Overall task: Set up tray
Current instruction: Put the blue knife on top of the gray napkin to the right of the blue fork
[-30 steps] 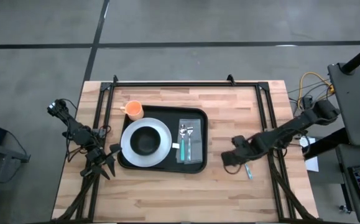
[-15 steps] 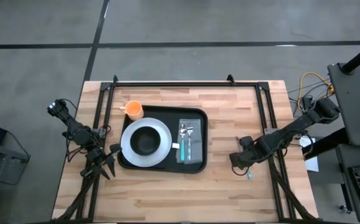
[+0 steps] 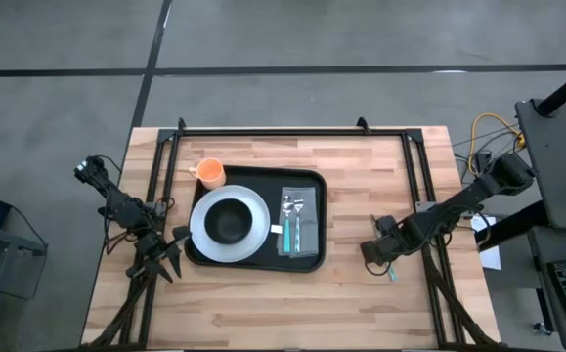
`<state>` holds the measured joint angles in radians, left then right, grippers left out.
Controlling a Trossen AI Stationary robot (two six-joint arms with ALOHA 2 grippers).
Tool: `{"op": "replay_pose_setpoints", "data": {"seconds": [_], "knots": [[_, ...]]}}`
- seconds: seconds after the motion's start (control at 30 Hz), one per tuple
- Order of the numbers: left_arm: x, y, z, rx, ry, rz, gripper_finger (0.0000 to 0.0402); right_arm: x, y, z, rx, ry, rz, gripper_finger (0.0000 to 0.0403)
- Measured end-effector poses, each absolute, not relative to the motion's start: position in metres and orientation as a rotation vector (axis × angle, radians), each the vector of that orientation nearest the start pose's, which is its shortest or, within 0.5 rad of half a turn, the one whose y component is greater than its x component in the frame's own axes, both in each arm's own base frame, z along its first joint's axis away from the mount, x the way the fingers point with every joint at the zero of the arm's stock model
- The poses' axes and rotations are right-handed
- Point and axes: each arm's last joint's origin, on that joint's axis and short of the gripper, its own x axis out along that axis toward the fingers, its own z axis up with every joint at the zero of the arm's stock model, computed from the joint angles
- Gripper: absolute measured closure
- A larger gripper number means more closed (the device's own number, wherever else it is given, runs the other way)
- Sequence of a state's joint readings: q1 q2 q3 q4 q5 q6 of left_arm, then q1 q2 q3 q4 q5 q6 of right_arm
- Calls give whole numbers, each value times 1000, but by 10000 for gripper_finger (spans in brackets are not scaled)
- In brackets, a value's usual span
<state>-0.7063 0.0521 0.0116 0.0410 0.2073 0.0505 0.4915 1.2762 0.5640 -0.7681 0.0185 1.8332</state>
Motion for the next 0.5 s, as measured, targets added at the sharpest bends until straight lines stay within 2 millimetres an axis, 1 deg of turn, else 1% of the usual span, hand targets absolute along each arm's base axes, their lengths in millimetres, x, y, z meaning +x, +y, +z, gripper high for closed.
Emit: {"op": "replay_pose_setpoints", "data": {"seconds": [0.13,0.23,0.5], "knots": [[72,-69,167,47,-24,-913,316,153,81,135,1108,1244,-956,287],[72,-69,167,47,-24,-914,316,150,80,132,1121,1239,-969,284],[72,-69,167,47,-23,-913,316,153,81,135,1094,1246,-941,282]]}}
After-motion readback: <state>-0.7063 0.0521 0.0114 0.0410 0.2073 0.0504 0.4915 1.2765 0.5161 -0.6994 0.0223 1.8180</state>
